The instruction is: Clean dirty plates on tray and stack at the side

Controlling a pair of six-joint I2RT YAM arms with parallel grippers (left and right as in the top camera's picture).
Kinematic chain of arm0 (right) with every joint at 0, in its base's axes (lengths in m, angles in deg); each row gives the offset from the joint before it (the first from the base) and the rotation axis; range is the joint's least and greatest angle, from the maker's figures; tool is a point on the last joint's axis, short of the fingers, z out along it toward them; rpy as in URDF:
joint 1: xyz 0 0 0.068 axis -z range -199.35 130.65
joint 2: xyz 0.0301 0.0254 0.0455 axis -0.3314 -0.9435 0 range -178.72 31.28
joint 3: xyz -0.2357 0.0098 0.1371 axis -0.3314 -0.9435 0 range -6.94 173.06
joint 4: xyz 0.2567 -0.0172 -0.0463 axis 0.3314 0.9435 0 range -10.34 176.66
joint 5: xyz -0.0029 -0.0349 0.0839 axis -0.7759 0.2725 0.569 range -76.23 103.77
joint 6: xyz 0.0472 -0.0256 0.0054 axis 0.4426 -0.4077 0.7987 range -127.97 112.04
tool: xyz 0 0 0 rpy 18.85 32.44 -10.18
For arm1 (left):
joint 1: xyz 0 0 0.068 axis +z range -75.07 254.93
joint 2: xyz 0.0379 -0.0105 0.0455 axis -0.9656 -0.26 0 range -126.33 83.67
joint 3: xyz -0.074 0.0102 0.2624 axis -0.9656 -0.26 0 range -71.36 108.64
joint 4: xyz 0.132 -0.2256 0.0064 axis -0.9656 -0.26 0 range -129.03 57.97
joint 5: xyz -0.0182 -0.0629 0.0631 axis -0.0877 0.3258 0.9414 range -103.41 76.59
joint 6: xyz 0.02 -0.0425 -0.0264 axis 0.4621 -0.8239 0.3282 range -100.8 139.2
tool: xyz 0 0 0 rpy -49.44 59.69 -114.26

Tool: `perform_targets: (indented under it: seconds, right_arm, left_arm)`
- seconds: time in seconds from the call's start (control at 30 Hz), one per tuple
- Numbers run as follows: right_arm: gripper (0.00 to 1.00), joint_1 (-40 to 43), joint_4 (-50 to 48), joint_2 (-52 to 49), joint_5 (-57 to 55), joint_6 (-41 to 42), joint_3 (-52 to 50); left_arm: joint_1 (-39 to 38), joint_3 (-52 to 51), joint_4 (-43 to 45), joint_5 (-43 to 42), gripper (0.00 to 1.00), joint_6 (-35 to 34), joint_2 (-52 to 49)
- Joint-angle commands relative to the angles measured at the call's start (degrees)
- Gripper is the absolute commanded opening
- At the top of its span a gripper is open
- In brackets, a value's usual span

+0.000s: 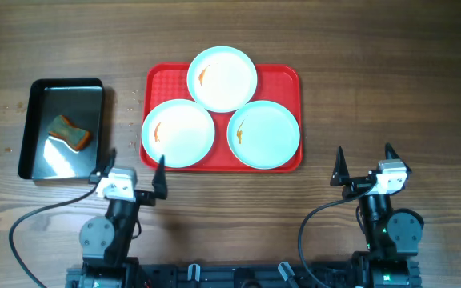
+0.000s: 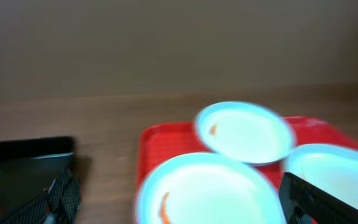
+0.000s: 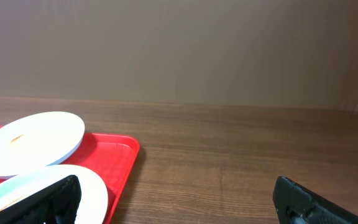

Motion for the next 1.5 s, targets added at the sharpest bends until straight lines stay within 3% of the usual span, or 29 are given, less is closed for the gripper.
perform_targets:
  seconds: [0.0,0.07,0.17,0.2,0.3,0.4,0.43,0.5,0.53,0.63,0.7,0.8,0.93,1.07,1.23,1.47]
  right_arm:
    - [1.00,0.3,-0.2,0.0,-0.8,-0.5,0.0]
    - [1.00,0.3,-0.2,0.0,-0.8,-0.5,0.0]
    - [1.00,0.3,-0.2,0.0,-0.8,-0.5,0.0]
    - [1.00,0.3,-0.1,0.0,-0.8,-0.5,0.0]
    - [1.00,0.3,-0.2,0.0,-0.8,-0.5,0.0]
    - [1.00,0.3,-0.2,0.0,-0.8,-0.5,0.0]
    - [1.00,0.3,-0.2,0.0,-0.8,-0.5,0.0]
    - [1.00,0.3,-0.2,0.0,-0.8,-0.5,0.0]
    - [1.00,0.3,-0.2,0.0,-0.8,-0.5,0.0]
    - [1.00,0.3,-0.2,0.0,-0.8,-0.5,0.0]
    - [1.00,0.3,-0.1,0.0,-0.8,-0.5,0.0]
    - [1.00,0.3,-0.2,0.0,-0.8,-0.5,0.0]
    - [1.00,0.3,-0.2,0.0,-0.8,-0.5,0.0]
    - [1.00,0.3,-0.2,0.0,-0.8,-0.5,0.0]
    - [1.00,0.3,-0.2,0.0,-0.8,-0.5,0.0]
    - [1.00,0.3,-0.2,0.0,-0.8,-0.5,0.0]
  left_arm:
    - [-0.6,-0.2,3.1,-35.2,1.00,-11.3,0.4]
    - [-0.8,-0.2,8.9,-45.9,1.00,-11.2,0.4]
    - [-0.8,-0.2,15.7,-48.8,1.00,-12.3,0.4]
    - [-0.8,-0.2,20.2,-48.7,1.00,-16.0,0.4]
    - [-0.8,-0.2,33.9,-42.2,1.00,-28.7,0.4]
    - [-0.6,1.7,34.9,-32.3,1.00,-30.7,0.4]
    - [-0.6,3.1,33.3,-28.1,1.00,-29.8,0.1]
    - [-0.6,9.9,22.6,-20.9,1.00,-21.8,-3.3]
    - [-0.6,15.6,12.3,-16.1,1.00,-17.4,-7.0]
    - [-0.6,36.5,-18.7,5.1,1.00,-15.1,-24.8]
    - [-0.7,47.4,-30.6,8.5,1.00,-12.2,-35.9]
    - [-0.7,60.5,-42.0,5.9,1.00,-12.2,-51.0]
    - [2.4,74.0,-51.7,6.3,1.00,-18.0,-66.3]
    - [13.2,89.9,-59.9,11.9,1.00,-23.0,-83.1]
    - [21.1,90.2,-57.5,10.2,1.00,-23.1,-95.9]
    - [26.0,90.2,-60.0,10.4,1.00,-31.0,-113.5]
